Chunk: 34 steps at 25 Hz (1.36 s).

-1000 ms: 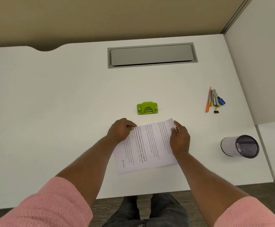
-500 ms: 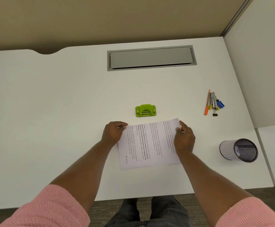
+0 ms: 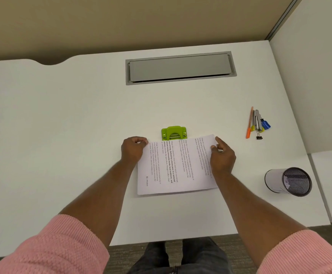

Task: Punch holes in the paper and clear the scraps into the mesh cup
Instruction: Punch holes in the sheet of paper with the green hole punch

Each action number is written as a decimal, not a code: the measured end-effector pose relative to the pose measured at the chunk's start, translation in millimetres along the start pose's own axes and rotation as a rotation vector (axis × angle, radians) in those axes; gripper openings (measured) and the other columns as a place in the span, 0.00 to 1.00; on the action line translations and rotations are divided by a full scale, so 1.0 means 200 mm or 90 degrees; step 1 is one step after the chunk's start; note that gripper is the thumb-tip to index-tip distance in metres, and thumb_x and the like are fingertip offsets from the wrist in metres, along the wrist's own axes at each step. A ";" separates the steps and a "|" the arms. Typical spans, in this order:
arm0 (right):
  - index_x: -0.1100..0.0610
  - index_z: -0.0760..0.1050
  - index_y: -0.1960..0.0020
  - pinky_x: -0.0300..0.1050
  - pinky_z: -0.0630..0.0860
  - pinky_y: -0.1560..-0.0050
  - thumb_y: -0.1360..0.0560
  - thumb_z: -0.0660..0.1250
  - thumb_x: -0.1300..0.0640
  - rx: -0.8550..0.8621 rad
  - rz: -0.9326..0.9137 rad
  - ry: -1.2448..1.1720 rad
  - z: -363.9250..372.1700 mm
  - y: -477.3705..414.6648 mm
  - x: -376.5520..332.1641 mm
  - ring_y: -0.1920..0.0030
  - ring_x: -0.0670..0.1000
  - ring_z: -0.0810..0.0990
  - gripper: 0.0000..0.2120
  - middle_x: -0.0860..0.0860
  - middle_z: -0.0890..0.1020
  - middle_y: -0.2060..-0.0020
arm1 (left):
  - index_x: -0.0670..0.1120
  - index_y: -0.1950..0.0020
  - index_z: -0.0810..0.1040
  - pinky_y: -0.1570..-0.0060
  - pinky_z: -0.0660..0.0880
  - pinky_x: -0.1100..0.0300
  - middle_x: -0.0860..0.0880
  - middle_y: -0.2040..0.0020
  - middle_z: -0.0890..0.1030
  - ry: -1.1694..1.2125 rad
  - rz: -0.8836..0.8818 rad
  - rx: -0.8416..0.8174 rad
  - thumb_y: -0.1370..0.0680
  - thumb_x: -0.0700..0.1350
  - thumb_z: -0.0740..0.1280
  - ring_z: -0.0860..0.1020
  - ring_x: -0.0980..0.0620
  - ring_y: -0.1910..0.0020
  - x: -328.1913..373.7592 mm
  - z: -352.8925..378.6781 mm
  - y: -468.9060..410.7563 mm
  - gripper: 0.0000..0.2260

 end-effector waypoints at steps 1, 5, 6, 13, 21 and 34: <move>0.54 0.81 0.34 0.39 0.73 0.40 0.22 0.69 0.63 0.000 0.001 0.001 0.00 0.00 0.00 0.50 0.49 0.80 0.17 0.53 0.84 0.46 | 0.43 0.47 0.87 0.37 0.77 0.51 0.46 0.45 0.87 -0.002 -0.001 0.003 0.24 0.43 0.75 0.83 0.46 0.43 0.00 0.00 -0.01 0.07; 0.54 0.81 0.34 0.37 0.72 0.41 0.21 0.68 0.63 -0.003 -0.001 0.005 0.03 -0.02 -0.02 0.47 0.51 0.81 0.17 0.53 0.84 0.45 | 0.43 0.48 0.87 0.39 0.78 0.54 0.46 0.46 0.87 -0.018 -0.004 0.009 0.24 0.43 0.75 0.84 0.47 0.45 0.01 0.00 -0.03 0.06; 0.54 0.81 0.34 0.37 0.71 0.42 0.21 0.68 0.63 -0.003 -0.002 0.009 0.03 -0.02 -0.03 0.47 0.50 0.81 0.17 0.53 0.84 0.45 | 0.43 0.48 0.87 0.39 0.78 0.54 0.46 0.46 0.87 -0.021 -0.002 0.010 0.23 0.43 0.74 0.83 0.47 0.45 0.01 0.00 -0.04 0.06; 0.55 0.81 0.34 0.37 0.72 0.40 0.21 0.69 0.63 0.002 -0.010 0.015 0.07 -0.06 -0.07 0.46 0.52 0.82 0.17 0.54 0.84 0.45 | 0.45 0.49 0.87 0.45 0.73 0.61 0.48 0.46 0.87 -0.073 0.031 0.018 0.23 0.43 0.73 0.82 0.49 0.44 0.07 0.00 -0.08 0.05; 0.55 0.80 0.33 0.38 0.71 0.43 0.22 0.69 0.59 0.004 0.005 0.036 0.09 -0.08 -0.06 0.50 0.47 0.79 0.17 0.52 0.85 0.46 | 0.44 0.46 0.85 0.41 0.74 0.59 0.47 0.46 0.86 -0.096 0.055 0.026 0.22 0.43 0.73 0.82 0.48 0.44 0.12 0.01 -0.11 0.07; 0.57 0.77 0.32 0.56 0.70 0.29 0.19 0.66 0.57 -0.071 -0.270 0.170 0.25 0.01 -0.37 0.32 0.55 0.75 0.16 0.52 0.79 0.35 | 0.42 0.23 0.70 0.20 0.55 0.43 0.42 0.19 0.62 -0.380 0.361 0.056 0.17 0.46 0.64 0.57 0.42 0.18 0.32 0.15 0.14 0.22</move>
Point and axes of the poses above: each hand's wrist, its own y-axis away from the middle knuckle, its own z-axis out of the palm, x = y × z, the point moved 10 cm from there along -y, towards the middle knuckle
